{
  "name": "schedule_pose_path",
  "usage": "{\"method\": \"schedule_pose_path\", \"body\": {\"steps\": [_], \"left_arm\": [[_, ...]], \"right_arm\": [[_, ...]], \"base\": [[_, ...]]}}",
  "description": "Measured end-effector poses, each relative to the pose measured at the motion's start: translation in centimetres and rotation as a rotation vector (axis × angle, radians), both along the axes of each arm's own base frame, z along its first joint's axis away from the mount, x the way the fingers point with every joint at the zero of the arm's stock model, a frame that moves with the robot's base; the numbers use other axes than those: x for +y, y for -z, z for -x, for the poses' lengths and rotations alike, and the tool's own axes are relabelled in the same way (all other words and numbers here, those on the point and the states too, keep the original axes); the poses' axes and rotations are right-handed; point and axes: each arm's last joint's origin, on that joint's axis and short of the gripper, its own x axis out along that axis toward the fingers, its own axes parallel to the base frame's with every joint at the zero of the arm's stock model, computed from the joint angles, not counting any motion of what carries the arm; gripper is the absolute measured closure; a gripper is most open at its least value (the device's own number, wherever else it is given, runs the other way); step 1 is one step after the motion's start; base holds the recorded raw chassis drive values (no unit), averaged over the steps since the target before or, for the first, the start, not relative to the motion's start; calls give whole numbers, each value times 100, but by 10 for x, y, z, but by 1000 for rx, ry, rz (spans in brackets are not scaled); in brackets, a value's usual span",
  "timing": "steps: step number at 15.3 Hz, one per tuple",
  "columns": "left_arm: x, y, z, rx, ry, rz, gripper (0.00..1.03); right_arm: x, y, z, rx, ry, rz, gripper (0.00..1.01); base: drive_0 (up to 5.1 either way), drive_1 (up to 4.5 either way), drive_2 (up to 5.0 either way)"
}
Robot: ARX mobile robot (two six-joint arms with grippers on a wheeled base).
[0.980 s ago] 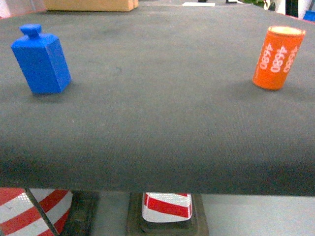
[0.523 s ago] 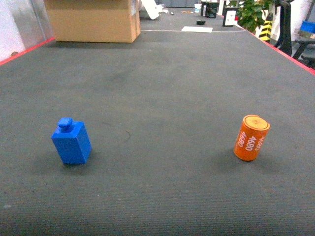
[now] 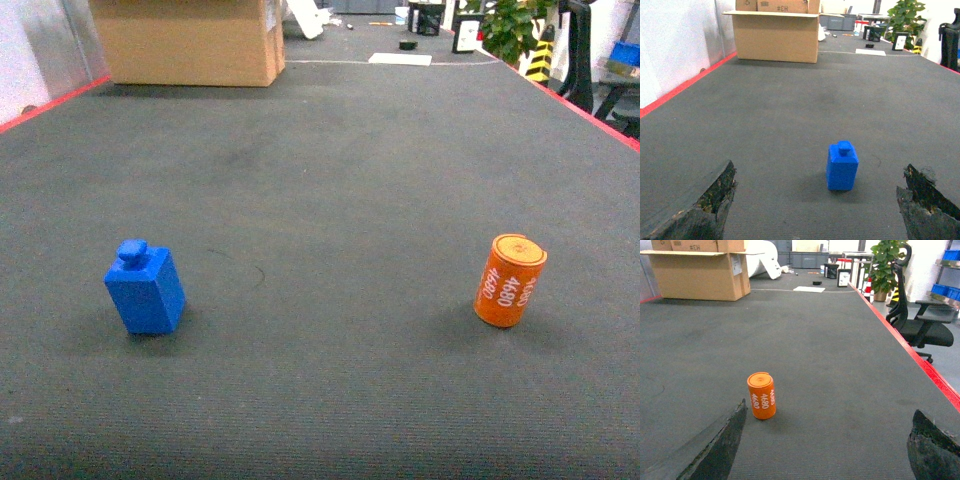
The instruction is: Sort blue parts and orange caps into right shelf containers
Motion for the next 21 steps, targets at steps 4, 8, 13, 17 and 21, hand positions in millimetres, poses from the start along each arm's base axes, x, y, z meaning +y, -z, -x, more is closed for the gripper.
{"method": "schedule_pose_path", "body": {"steps": [4, 8, 13, 17, 21], "left_arm": [[0, 0, 0, 0, 0, 0, 5], [0, 0, 0, 0, 0, 0, 5], [0, 0, 0, 0, 0, 0, 5], [0, 0, 0, 0, 0, 0, 5], [0, 0, 0, 0, 0, 0, 5]], "right_arm": [[0, 0, 0, 0, 0, 0, 3], [0, 0, 0, 0, 0, 0, 3], [0, 0, 0, 0, 0, 0, 3], [0, 0, 0, 0, 0, 0, 3], [0, 0, 0, 0, 0, 0, 3]], "base": [[0, 0, 0], [0, 0, 0], [0, 0, 0], [0, 0, 0], [0, 0, 0]]}}
